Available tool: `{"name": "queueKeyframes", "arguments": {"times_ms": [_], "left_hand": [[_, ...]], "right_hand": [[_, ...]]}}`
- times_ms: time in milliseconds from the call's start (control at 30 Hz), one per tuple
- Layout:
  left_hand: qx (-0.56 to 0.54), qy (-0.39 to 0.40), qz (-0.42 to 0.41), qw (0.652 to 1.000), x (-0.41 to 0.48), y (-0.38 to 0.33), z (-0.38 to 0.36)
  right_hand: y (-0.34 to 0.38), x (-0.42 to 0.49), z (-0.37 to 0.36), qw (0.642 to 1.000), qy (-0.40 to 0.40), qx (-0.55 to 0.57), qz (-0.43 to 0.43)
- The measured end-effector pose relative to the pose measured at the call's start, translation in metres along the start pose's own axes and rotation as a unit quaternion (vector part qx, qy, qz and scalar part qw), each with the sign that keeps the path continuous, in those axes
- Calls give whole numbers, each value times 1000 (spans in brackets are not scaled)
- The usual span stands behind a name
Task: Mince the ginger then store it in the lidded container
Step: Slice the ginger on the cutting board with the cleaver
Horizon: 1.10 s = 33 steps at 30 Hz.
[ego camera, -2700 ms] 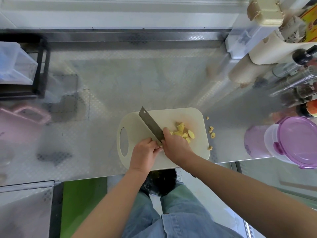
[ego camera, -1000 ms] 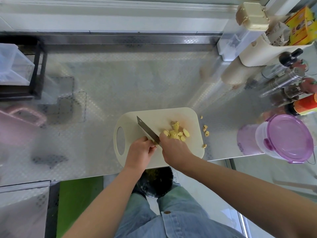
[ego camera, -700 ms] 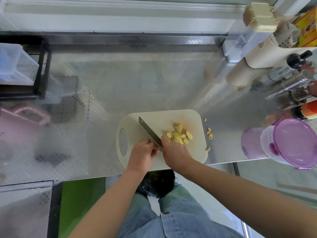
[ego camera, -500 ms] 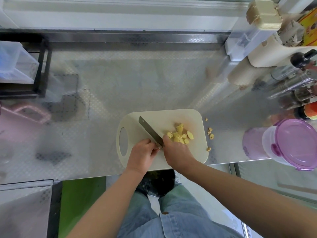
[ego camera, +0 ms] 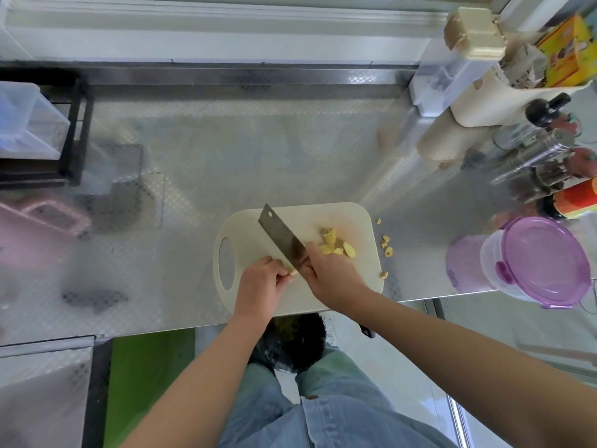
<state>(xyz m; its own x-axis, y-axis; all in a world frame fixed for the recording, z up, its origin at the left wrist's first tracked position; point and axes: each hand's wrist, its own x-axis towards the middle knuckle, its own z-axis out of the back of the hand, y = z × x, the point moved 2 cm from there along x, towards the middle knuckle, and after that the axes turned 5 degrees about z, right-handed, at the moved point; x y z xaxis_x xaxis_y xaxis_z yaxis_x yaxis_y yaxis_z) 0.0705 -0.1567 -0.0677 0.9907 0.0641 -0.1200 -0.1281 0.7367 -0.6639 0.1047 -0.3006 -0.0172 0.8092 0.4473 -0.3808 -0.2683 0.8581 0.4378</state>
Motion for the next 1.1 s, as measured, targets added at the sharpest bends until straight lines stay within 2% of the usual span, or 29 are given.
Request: {"name": "queueKeyframes", "arguments": {"times_ms": [333,1100], "left_hand": [[1,-3,10,1000,0,1,-3],[-19,8,-26,999,3,6,-4]], "right_hand": [[8,-3,2,995,43,-84,9],[5,7,-19,998,42,-49,-17]]}}
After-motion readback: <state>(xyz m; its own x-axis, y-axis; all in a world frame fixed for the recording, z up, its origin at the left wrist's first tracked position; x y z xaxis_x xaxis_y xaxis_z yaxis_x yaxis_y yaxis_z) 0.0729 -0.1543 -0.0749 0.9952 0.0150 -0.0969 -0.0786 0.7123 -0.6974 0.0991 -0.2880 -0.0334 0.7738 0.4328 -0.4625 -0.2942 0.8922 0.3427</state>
